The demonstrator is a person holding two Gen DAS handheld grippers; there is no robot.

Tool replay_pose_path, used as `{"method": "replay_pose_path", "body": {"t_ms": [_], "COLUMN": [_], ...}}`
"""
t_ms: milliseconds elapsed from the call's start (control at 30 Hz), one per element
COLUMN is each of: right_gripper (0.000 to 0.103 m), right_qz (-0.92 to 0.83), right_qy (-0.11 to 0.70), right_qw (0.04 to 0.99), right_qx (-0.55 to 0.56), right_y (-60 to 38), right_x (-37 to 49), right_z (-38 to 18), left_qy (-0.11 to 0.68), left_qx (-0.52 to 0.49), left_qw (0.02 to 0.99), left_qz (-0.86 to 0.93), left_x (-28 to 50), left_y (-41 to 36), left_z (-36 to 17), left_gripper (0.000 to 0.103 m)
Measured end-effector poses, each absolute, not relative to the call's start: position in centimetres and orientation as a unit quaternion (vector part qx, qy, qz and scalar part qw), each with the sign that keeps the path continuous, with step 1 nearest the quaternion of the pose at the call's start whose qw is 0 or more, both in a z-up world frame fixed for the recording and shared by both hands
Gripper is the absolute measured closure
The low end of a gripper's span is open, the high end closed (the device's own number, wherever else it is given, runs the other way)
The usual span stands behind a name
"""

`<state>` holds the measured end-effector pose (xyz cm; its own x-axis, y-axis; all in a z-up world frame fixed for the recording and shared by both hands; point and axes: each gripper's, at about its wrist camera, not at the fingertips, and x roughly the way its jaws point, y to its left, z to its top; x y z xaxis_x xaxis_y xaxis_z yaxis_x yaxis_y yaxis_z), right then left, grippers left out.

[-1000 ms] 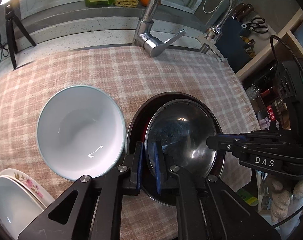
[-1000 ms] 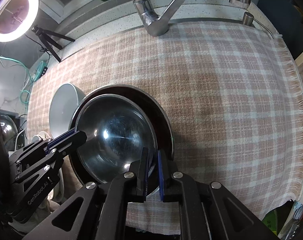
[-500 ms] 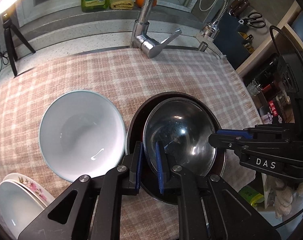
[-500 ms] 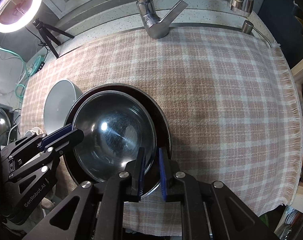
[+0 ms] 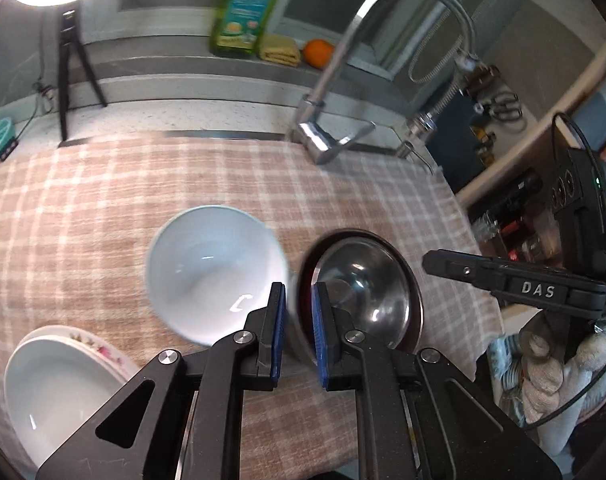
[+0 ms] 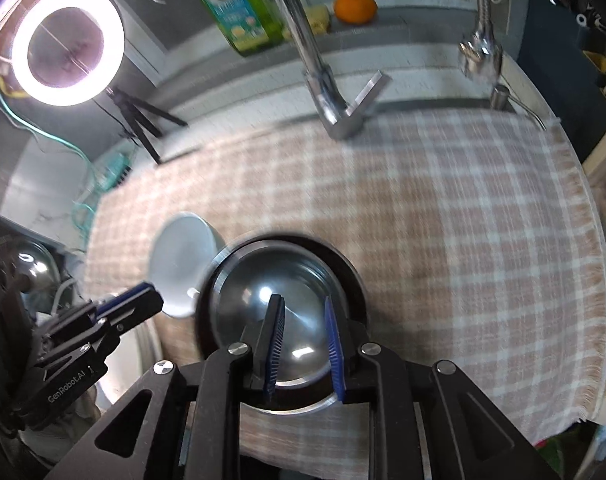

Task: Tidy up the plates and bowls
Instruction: 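Move the right gripper to the white bowl rim and close on it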

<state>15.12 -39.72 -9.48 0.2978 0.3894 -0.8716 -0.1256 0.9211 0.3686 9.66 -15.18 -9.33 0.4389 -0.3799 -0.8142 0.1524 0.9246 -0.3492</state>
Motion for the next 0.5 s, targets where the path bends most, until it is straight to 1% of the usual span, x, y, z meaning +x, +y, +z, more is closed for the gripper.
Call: {"method": "replay_pose_path", "body": {"t_ms": [167, 367, 433, 500], "right_gripper": [0.08, 0.08, 0.08, 0.079], "right_qz": [0.193, 0.222, 0.23, 0.237], "right_qy": [0.558, 0.575, 0.58, 0.589], "right_qw": [0.798, 0.778, 0.773, 0.766], "right_qx": [0.121, 0.121, 0.114, 0.106], "right_y": [-37.9, -35.0, -33.8, -32.7], "right_x": [16.7, 18.9, 19.5, 20.1], "right_z": [-9.0, -10.1, -10.5, -11.1], "left_qy": [0.516, 0.533, 0.535, 0.542], "left_qx": [-0.155, -0.177, -0.175, -0.176], "left_qw": [0.834, 0.823, 0.823, 0.818], "left_qz": [-0.119, -0.085, -0.077, -0.075], "left_x": [10.0, 11.2, 11.4, 11.6], "left_y": [-11.4, -8.7, -8.2, -7.8], "left_z": [-10.1, -11.5, -11.7, -12.1], "left_gripper": [0.091, 0.091, 0.085, 0.081]}}
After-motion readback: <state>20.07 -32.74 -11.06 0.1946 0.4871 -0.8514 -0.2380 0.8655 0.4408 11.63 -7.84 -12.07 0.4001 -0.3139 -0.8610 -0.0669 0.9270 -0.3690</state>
